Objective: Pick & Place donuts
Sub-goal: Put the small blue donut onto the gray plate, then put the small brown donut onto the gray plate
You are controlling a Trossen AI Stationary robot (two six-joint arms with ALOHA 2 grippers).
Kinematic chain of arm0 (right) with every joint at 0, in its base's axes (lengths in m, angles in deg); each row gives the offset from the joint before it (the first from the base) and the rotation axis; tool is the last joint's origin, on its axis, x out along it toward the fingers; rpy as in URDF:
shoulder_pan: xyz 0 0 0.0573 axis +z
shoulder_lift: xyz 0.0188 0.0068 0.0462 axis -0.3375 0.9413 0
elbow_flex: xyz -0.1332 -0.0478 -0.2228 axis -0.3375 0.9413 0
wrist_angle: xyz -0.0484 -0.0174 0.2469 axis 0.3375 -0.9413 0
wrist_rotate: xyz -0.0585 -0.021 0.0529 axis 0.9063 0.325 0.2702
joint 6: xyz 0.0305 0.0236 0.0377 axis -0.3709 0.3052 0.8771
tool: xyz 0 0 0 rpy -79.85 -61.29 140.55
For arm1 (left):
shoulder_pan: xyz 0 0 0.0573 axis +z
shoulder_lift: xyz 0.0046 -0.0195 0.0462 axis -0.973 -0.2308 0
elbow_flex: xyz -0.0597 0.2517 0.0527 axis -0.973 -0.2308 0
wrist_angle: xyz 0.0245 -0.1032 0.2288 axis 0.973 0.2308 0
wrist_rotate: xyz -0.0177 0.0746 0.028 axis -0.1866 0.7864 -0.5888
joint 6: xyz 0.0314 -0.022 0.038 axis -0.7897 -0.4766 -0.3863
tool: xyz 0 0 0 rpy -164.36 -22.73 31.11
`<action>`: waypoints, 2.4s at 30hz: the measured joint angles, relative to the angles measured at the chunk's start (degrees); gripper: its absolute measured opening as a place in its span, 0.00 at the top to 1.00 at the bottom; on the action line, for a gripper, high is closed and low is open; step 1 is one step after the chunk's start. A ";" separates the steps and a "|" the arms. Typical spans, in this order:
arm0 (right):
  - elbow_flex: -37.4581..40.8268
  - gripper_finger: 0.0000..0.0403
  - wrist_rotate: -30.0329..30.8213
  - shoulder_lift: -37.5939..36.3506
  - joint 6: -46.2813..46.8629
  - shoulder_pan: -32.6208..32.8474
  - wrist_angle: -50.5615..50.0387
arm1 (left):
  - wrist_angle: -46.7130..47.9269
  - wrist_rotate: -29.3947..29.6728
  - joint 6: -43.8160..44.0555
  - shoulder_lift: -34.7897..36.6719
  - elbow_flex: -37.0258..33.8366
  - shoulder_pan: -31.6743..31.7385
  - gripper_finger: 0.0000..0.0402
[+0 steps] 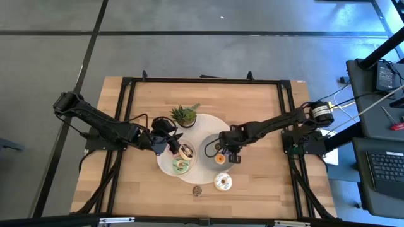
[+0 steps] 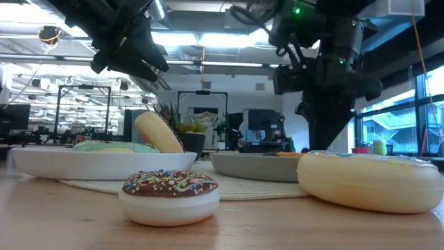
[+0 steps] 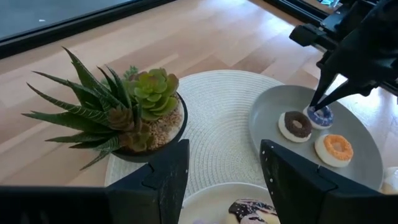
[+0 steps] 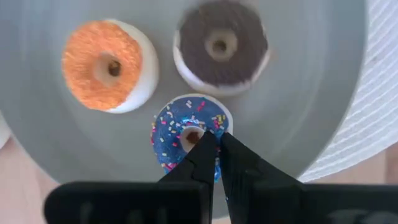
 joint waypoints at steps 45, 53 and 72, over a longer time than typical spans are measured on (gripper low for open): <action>-7.61 0.57 -1.02 -0.42 -7.54 5.21 11.39 | 0.49 0.15 -0.01 0.00 0.00 0.02 0.53; -8.26 0.57 -2.05 1.13 -14.58 11.01 26.18 | 0.47 0.16 -0.01 0.00 0.00 0.02 0.52; -34.46 0.57 0.07 26.81 -8.95 17.22 10.77 | 0.44 -0.44 -0.01 0.00 0.00 -0.02 0.53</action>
